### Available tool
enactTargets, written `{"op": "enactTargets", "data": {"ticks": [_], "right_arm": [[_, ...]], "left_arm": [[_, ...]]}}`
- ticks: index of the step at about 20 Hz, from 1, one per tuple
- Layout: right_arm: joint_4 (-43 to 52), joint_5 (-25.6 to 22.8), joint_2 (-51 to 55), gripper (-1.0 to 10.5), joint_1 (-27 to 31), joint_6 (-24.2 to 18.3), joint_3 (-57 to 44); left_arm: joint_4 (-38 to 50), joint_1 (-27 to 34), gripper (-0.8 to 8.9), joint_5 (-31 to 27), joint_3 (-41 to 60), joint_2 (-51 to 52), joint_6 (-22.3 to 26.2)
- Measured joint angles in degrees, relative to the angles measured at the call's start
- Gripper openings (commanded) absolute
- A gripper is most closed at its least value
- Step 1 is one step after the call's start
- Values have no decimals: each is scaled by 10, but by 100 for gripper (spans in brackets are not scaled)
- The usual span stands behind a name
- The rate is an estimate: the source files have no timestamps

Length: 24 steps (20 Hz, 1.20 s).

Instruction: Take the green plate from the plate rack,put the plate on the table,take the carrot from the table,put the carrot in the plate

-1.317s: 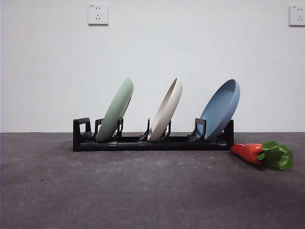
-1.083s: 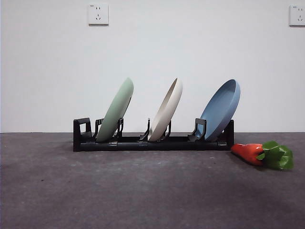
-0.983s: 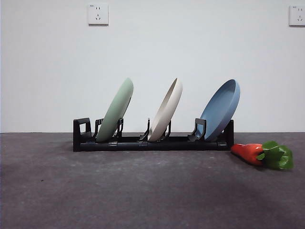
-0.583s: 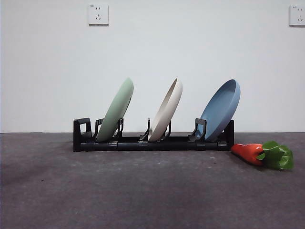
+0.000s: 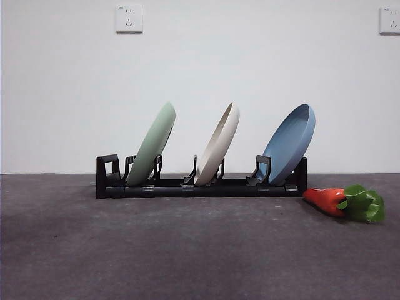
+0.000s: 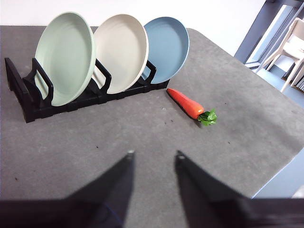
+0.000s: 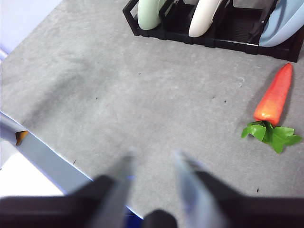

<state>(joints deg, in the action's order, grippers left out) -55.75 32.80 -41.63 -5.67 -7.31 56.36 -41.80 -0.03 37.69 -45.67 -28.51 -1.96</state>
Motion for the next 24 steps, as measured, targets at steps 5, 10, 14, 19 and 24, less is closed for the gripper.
{"op": "enactTargets", "data": {"ticks": [5, 10, 14, 19, 24], "right_arm": [[0, 0, 0, 630, 0, 0, 0], [0, -2, 0, 630, 0, 1, 0], [0, -2, 0, 630, 0, 2, 0], [0, -2, -1, 629, 0, 2, 0], [0, -2, -13, 629, 0, 2, 0]], "left_arm": [[4, 0, 574, 0, -5, -5, 0], [66, 0, 571, 0, -28, -55, 2], [158, -21, 571, 0, -28, -135, -18], [269, -85, 571, -70, -44, -266, -26], [299, -135, 570, -133, -150, -428, -26]]}}
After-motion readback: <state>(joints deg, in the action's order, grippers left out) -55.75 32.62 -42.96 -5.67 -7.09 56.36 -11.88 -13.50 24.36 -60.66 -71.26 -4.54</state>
